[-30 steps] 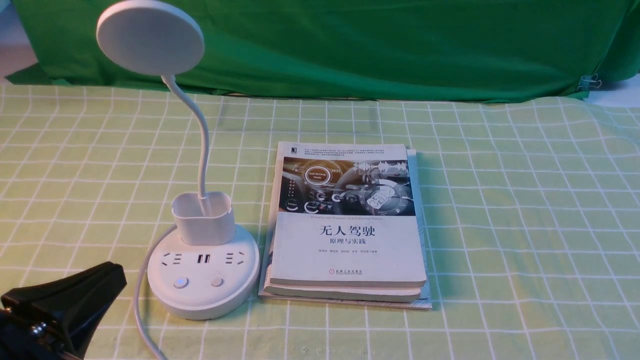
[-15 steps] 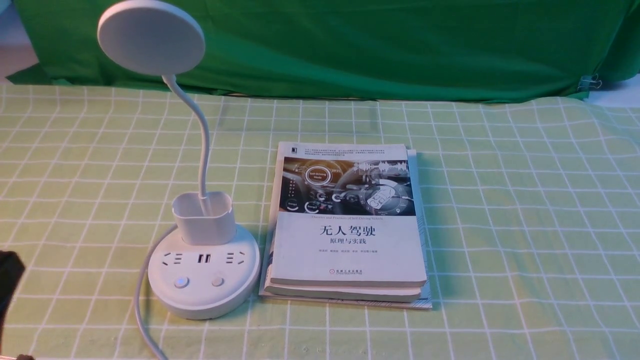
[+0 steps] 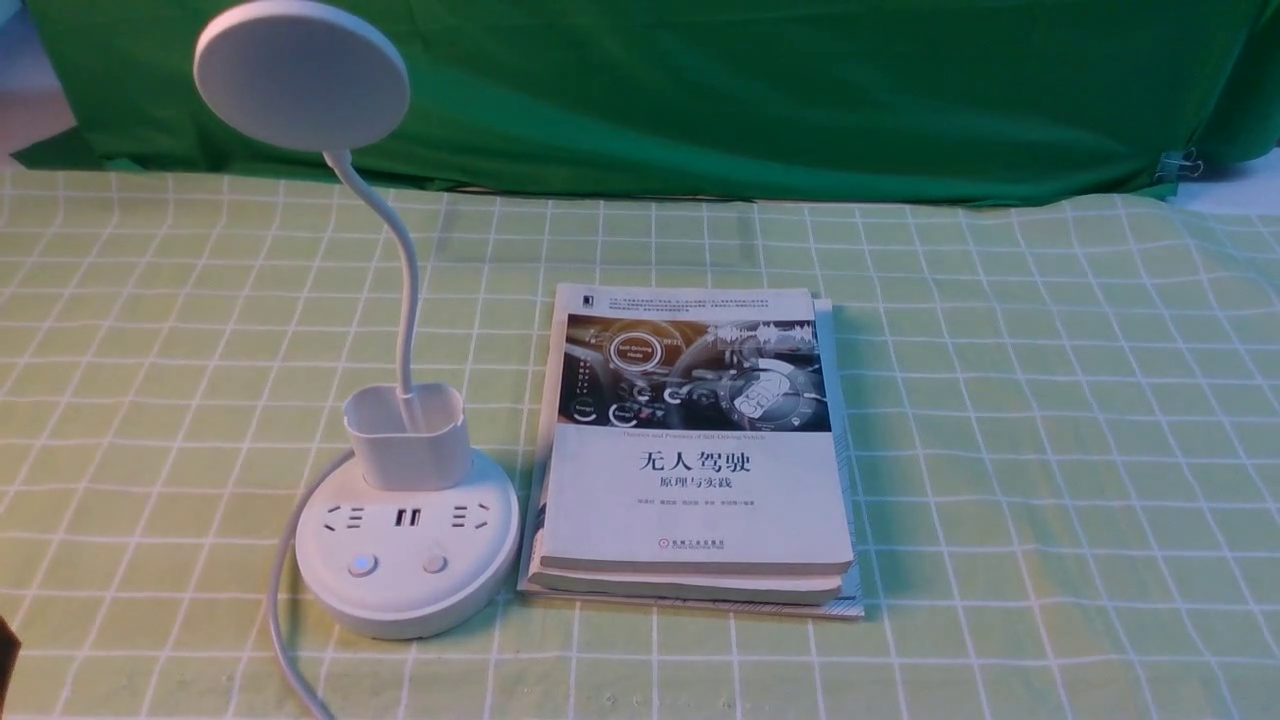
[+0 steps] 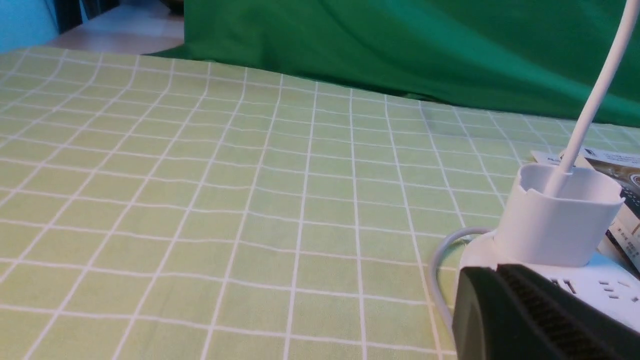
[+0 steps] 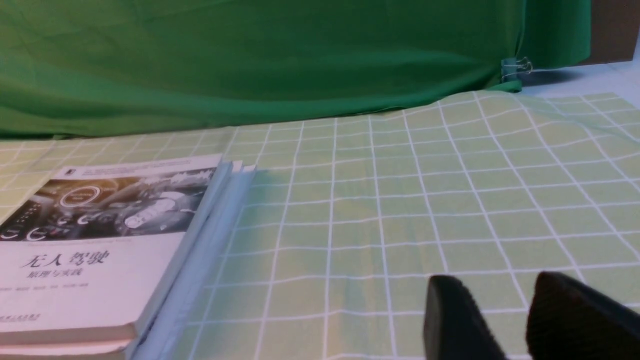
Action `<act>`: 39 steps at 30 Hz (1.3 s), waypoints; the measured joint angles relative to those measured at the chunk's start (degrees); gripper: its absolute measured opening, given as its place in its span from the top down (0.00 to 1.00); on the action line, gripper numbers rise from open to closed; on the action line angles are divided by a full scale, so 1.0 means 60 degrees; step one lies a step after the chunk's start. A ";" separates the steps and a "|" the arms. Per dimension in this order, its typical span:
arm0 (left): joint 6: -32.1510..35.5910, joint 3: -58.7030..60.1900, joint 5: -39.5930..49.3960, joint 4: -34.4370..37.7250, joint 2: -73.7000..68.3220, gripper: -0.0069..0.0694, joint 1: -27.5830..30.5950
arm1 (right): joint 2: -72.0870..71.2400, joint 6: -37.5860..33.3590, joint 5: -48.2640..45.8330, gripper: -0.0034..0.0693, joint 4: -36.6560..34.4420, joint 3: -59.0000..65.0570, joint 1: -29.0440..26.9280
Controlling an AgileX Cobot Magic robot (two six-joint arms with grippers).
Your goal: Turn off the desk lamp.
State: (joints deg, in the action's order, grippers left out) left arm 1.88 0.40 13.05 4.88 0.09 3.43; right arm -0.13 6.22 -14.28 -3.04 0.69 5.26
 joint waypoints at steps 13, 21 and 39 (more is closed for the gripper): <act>0.0000 0.0000 0.0029 -0.0152 0.0000 0.91 0.0000 | 0.0000 -0.0003 0.0015 0.63 0.0000 0.0000 0.0000; 0.0000 0.0000 0.0052 -0.0188 0.0000 0.91 0.0000 | 0.0000 -0.0002 0.0006 0.63 0.0000 0.0000 0.0000; 0.0000 0.0000 0.0052 -0.0211 0.0000 0.91 0.0000 | 0.0000 -0.0011 0.0006 0.63 0.0000 0.0000 0.0000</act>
State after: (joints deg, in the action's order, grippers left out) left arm 1.88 0.40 13.36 3.62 0.09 3.43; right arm -0.13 6.16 -14.25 -3.04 0.69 5.26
